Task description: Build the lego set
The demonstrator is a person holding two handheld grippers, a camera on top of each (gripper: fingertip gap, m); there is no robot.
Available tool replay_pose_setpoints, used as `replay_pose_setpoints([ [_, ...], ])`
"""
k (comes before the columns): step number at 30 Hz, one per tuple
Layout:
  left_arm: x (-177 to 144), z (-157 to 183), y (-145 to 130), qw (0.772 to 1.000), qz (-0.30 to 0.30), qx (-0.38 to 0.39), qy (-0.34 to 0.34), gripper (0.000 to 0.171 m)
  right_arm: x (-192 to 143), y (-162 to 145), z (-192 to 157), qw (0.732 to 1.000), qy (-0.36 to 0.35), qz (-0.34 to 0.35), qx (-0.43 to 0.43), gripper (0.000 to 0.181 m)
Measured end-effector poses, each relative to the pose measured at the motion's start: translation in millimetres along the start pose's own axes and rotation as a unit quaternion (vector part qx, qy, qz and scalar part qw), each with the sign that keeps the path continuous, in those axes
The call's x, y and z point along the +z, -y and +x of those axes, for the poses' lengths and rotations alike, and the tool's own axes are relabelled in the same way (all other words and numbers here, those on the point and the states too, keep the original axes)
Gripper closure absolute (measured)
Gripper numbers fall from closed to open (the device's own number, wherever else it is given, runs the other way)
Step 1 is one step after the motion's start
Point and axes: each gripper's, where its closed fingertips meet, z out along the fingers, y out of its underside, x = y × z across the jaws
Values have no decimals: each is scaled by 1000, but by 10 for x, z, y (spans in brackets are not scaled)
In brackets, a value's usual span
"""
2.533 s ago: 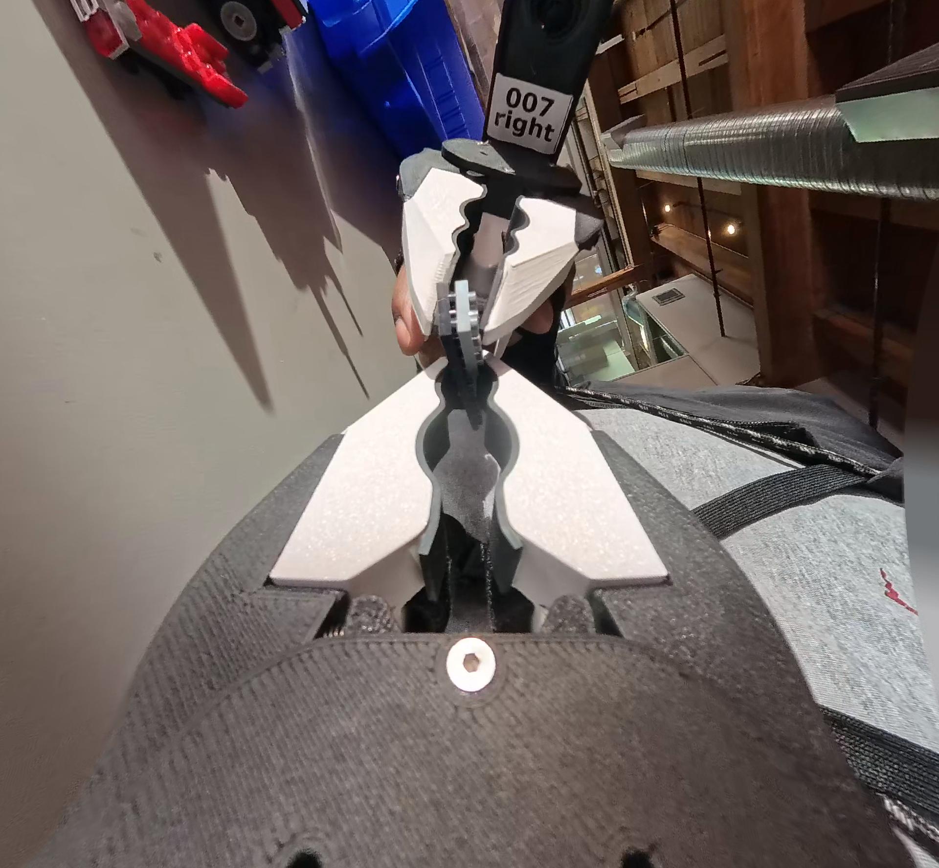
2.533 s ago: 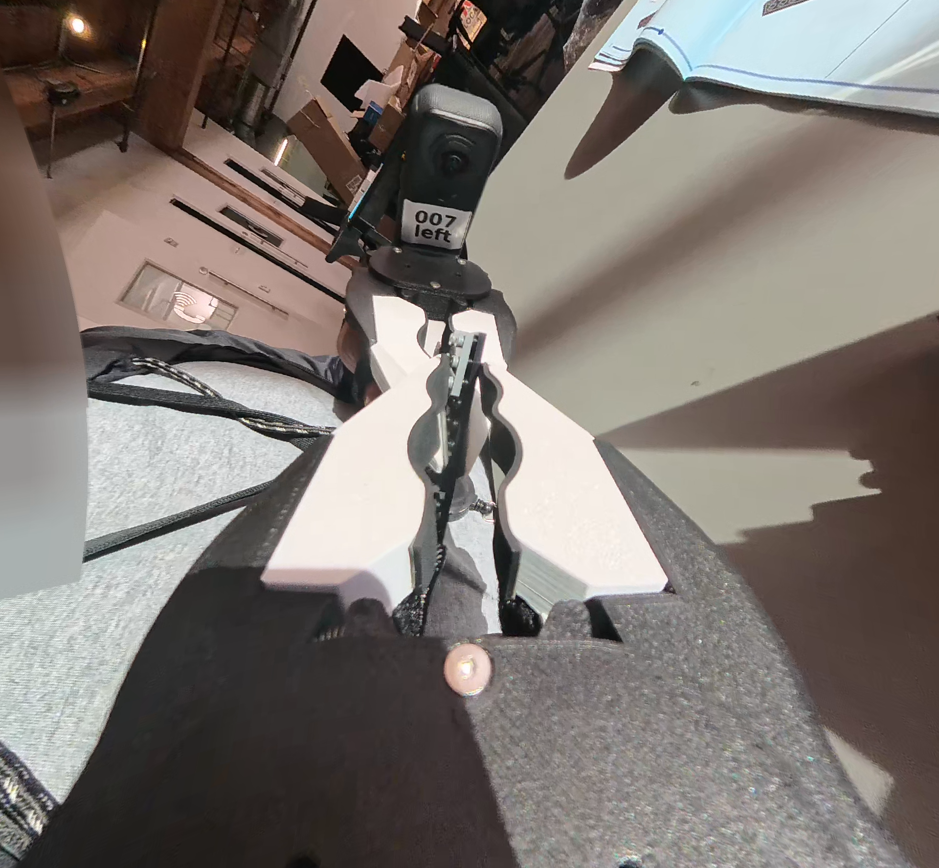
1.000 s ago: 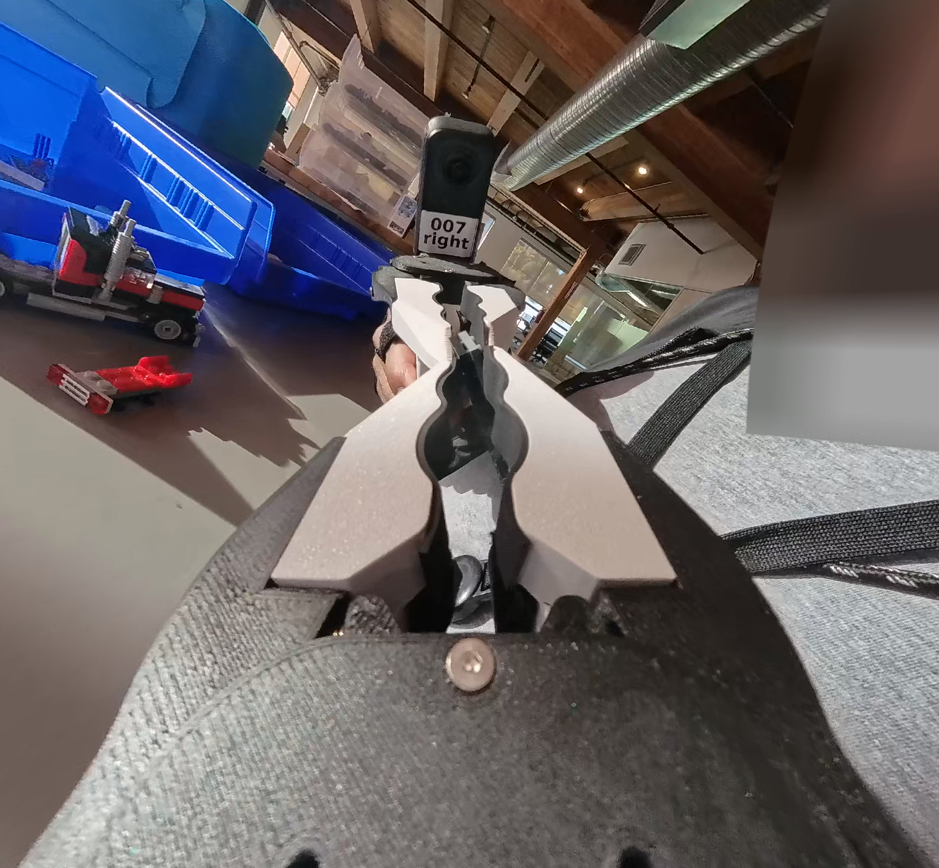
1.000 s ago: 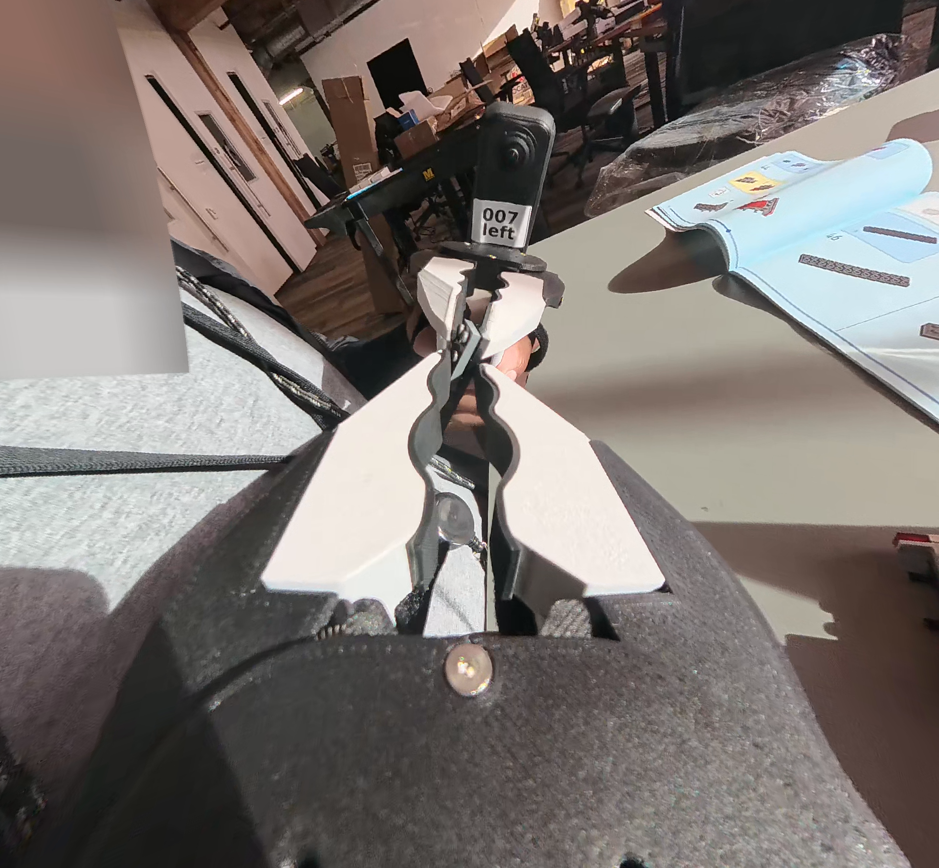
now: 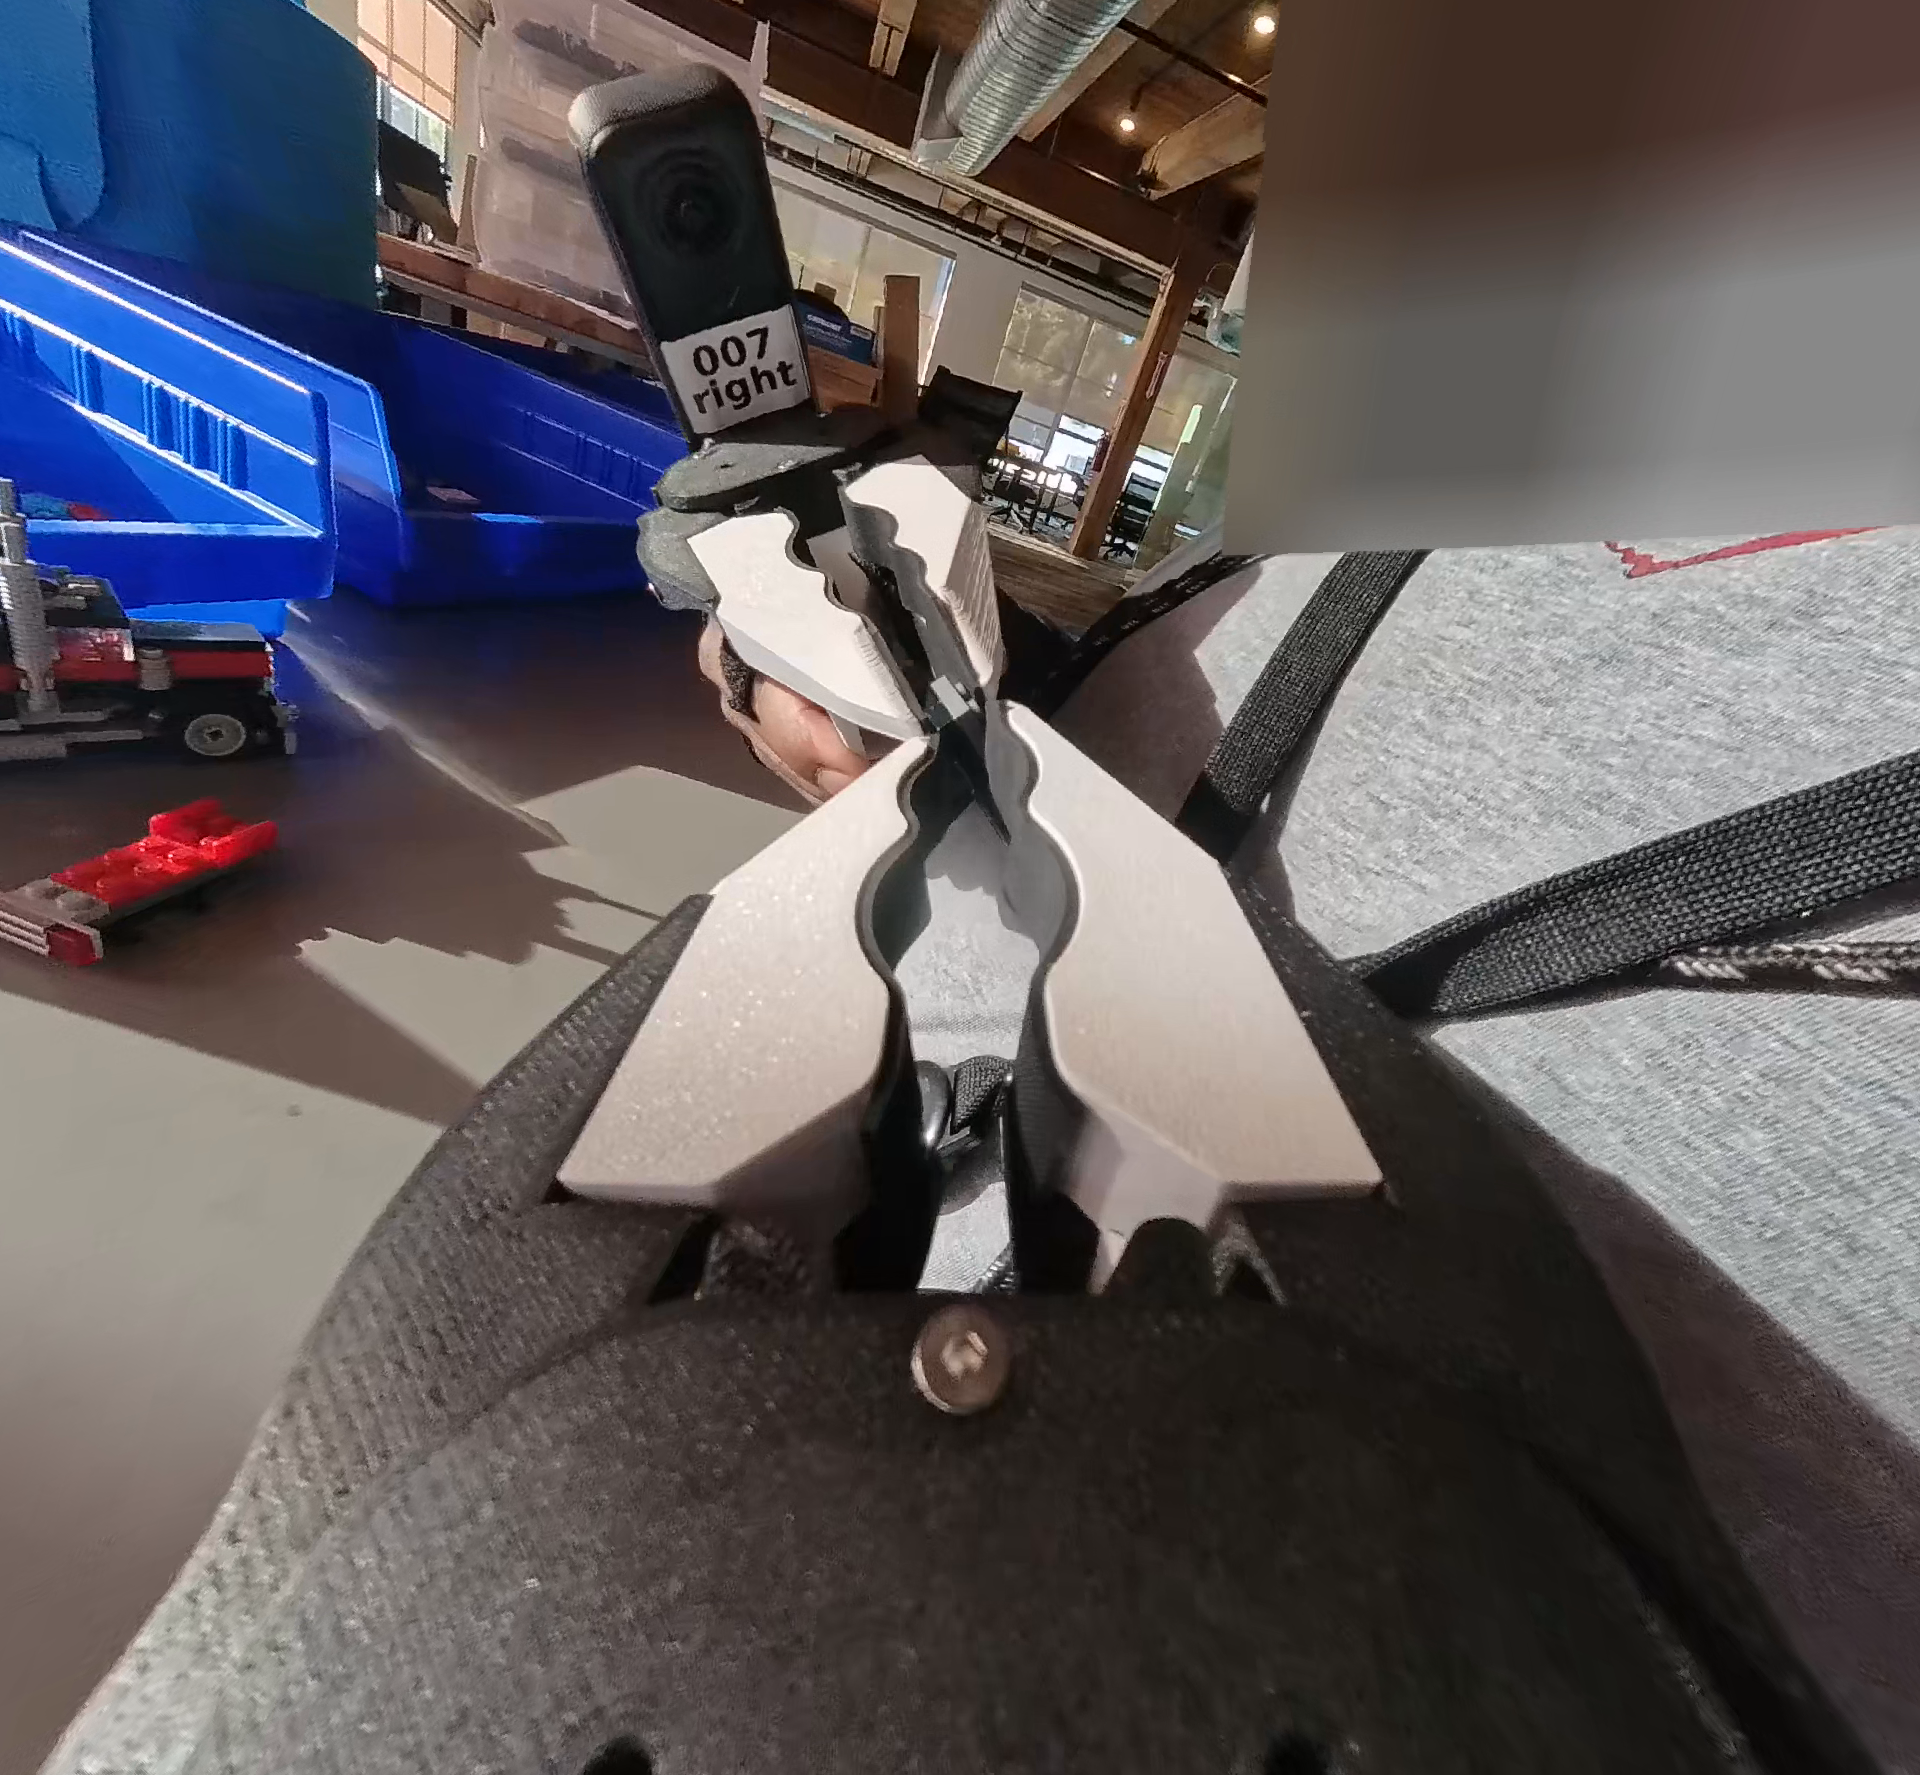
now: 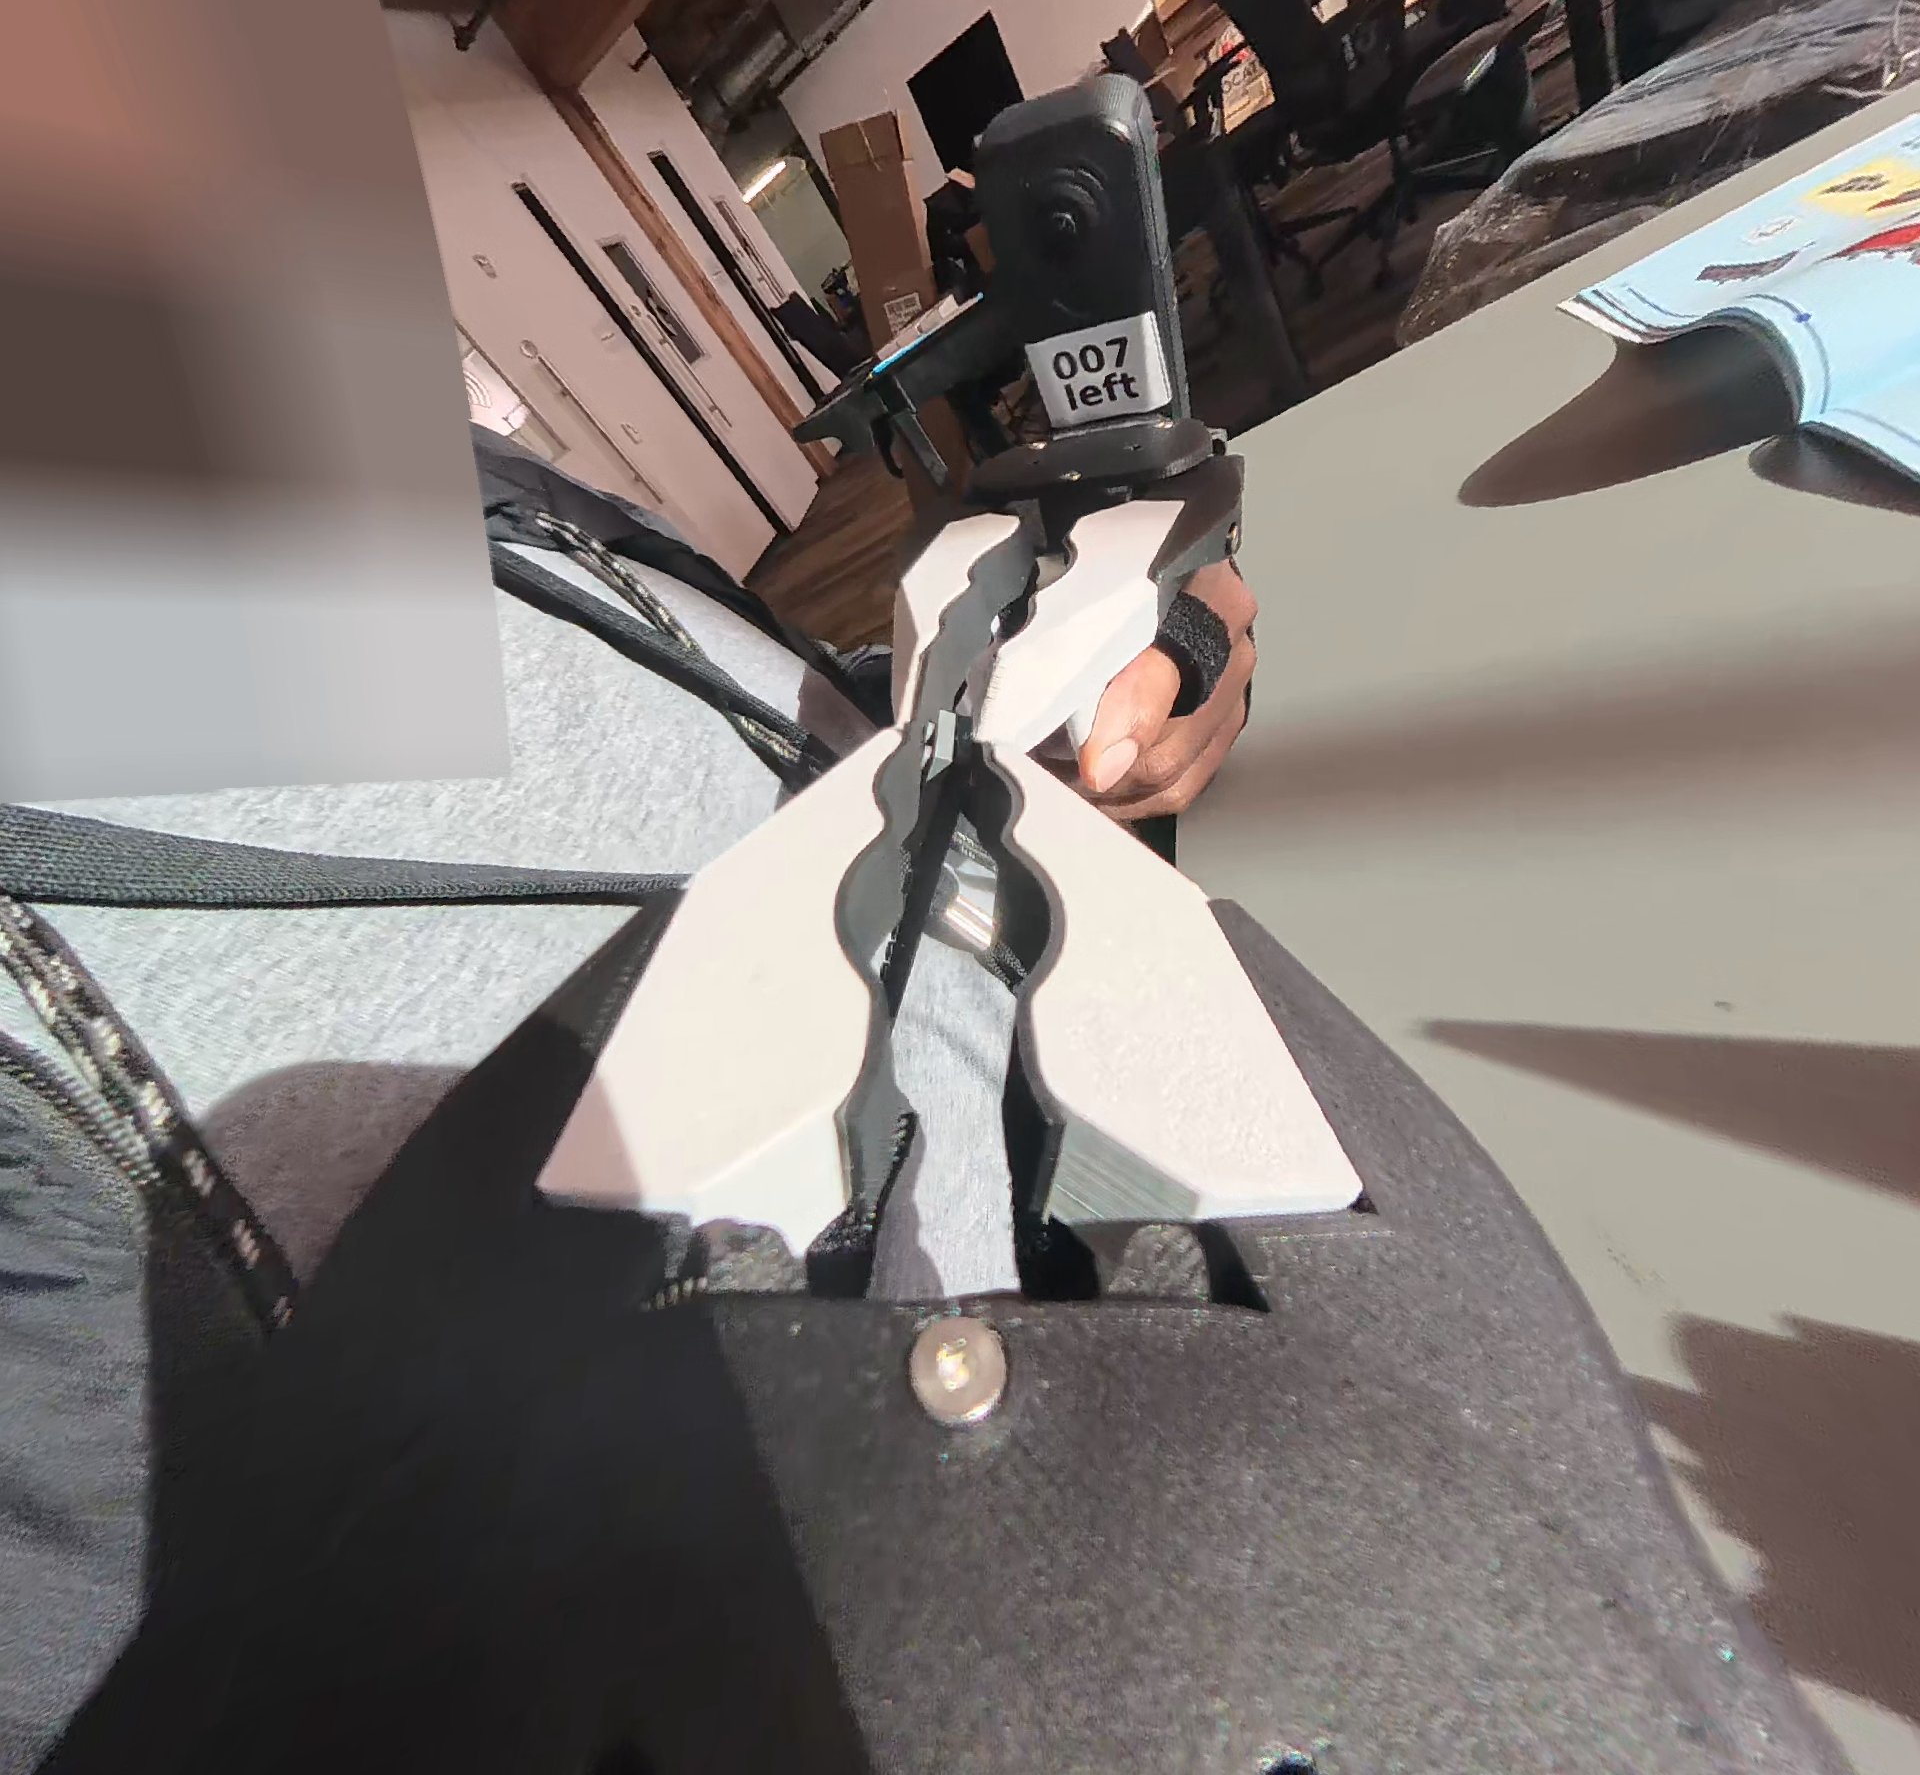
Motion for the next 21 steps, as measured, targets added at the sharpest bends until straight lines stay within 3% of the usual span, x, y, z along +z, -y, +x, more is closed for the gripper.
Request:
replay_pose_setpoints([
  [15,-6,-16,19,999,9,-42,6,163,-9,30,20,999,-32,15,-11,172],
  [17,-21,-59,56,998,30,-60,9,153,-31,82,31,998,-41,27,-29,171],
  [21,3,-81,16,998,19,-62,19,145,-77,174,58,997,-48,58,-35,171],
])
